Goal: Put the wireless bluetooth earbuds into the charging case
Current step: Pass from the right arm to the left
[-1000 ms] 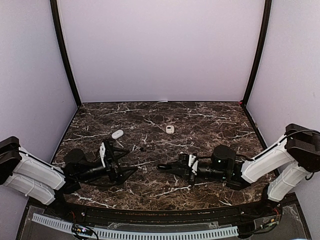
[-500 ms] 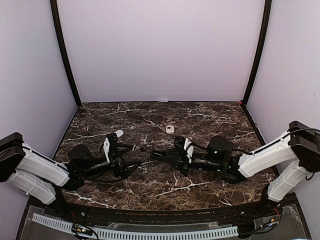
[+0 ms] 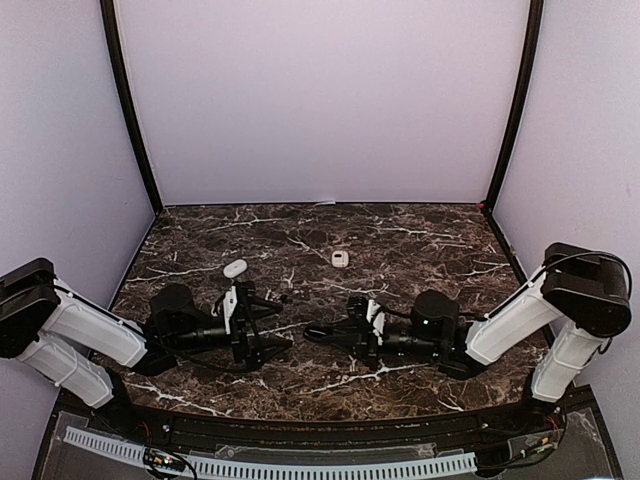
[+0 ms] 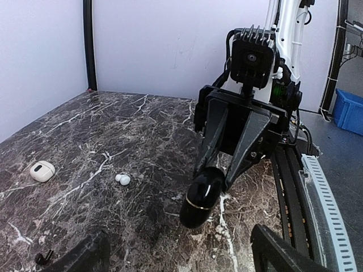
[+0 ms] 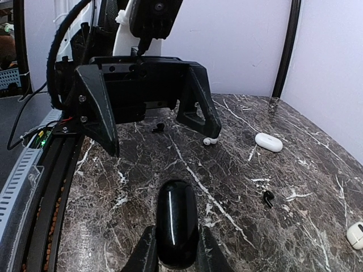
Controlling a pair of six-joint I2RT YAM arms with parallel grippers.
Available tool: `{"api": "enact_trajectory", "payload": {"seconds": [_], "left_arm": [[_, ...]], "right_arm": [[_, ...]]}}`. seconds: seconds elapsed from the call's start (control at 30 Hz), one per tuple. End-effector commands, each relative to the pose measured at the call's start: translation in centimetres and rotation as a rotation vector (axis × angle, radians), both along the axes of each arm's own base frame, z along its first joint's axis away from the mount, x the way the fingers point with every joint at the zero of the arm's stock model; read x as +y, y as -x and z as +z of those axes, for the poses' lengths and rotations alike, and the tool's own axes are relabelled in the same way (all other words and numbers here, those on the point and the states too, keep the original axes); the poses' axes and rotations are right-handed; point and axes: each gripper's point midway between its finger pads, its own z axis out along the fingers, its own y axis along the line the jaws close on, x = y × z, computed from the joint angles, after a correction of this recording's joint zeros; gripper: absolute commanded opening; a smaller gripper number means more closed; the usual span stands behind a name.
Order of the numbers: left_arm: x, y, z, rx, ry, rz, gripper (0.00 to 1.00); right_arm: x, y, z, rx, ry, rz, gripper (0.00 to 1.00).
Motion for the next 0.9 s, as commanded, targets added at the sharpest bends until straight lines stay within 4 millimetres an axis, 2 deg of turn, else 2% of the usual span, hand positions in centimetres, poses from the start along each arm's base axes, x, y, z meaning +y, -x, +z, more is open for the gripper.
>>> {"api": "enact_trajectory", "payload": {"seconds": [0.0, 0.27, 0.47, 0.7, 0.87], "left_arm": [[0.1, 0.6, 0.0, -0.022, 0.0, -0.028, 0.87], [0.0, 0.4, -0.4, -0.027, -0.014, -0.021, 0.82], [-0.3, 0.4, -0.8, -0.006, -0.022, -0.033, 0.7], [-0.9, 1.3, -1.2, -0.011, -0.02, -0.098, 0.65], [-1.4, 2.6, -1.5, -0.041, 0.001, -0.177, 0.55]], "right_arm": [[1.0, 0.3, 1.7, 0.001, -0.064, 0.053, 0.0], [1.2, 0.4, 1.3, 0.002, -0.054, 0.061, 0.0], [1.3, 0.5, 1.3, 0.006, -0.056, 0.07, 0.01], [1.5, 0.8, 1.3, 0.018, -0.057, 0.093, 0.01], [1.9, 1.1, 1.2, 0.033, -0.062, 0.119, 0.01]]}}
